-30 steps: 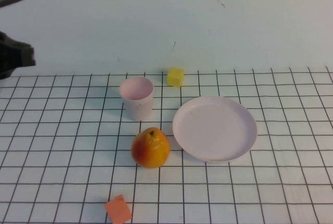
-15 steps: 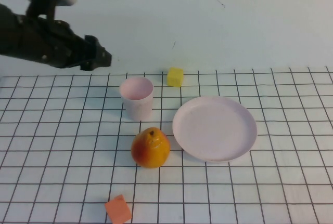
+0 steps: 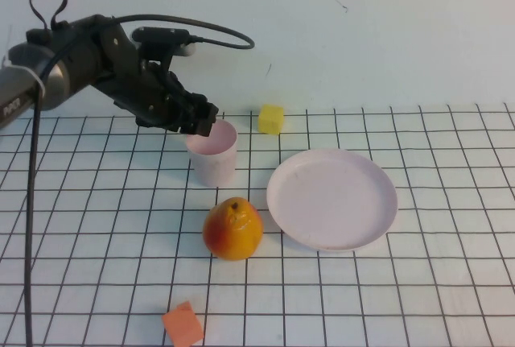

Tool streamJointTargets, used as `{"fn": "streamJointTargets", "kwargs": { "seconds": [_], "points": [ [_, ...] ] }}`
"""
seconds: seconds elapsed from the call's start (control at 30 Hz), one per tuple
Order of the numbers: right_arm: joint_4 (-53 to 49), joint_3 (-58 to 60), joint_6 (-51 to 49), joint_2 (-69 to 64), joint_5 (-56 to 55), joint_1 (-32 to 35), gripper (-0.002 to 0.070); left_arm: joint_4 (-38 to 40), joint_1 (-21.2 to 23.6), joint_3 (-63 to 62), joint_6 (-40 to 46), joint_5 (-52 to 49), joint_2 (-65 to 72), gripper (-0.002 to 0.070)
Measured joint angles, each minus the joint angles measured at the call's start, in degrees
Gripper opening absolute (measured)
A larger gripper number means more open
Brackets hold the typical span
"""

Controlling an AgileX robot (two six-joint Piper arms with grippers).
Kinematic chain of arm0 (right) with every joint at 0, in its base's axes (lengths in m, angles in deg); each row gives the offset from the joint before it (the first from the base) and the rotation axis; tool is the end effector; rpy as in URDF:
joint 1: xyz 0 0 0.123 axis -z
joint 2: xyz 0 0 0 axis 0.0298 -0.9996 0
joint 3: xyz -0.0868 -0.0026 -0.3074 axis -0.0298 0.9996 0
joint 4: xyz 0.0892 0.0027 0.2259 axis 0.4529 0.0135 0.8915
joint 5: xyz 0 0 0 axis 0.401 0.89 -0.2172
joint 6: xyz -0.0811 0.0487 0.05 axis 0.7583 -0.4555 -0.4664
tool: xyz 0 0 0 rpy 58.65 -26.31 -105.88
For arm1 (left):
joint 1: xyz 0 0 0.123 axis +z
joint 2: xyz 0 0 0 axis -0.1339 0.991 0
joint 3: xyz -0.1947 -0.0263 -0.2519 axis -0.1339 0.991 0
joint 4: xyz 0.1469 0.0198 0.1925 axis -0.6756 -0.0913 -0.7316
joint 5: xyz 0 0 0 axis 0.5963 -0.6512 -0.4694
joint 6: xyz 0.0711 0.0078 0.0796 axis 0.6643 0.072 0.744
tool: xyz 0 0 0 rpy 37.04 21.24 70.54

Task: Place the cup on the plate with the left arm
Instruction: Pick up the cup from the table, then place the cup on the plate

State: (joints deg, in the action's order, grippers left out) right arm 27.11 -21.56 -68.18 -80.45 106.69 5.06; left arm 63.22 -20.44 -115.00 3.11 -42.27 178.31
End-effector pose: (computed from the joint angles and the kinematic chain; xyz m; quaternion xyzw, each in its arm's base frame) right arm 0.0241 -0.0025 0.1665 -0.0255 0.8035 -0.0596 0.5917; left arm 0.4695 -0.1304 0.2486 0.1420 0.9387 -0.1368 0.2826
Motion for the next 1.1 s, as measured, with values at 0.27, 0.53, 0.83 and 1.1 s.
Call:
{"fn": "streamJointTargets", "kwargs": {
  "seconds": [0.27,0.53,0.83,1.1],
  "points": [
    [0.0,0.0,0.0,0.0,0.0,0.0,-0.0002,-0.5,0.0,-3.1,-1.4,-0.2,5.5,0.0331],
    [0.0,0.0,0.0,0.0,0.0,0.0,-0.0002,1.1,0.0,-3.7,3.3,-5.1,6.7,0.0029],
    [0.0,0.0,0.0,0.0,0.0,0.0,-0.0002,10.0,-0.7,-14.1,6.4,-16.5,6.7,0.0022],
    [0.0,0.0,0.0,0.0,0.0,0.0,-0.0002,7.5,-9.9,-16.0,8.6,-17.7,7.0,0.0021]
  ]
}}
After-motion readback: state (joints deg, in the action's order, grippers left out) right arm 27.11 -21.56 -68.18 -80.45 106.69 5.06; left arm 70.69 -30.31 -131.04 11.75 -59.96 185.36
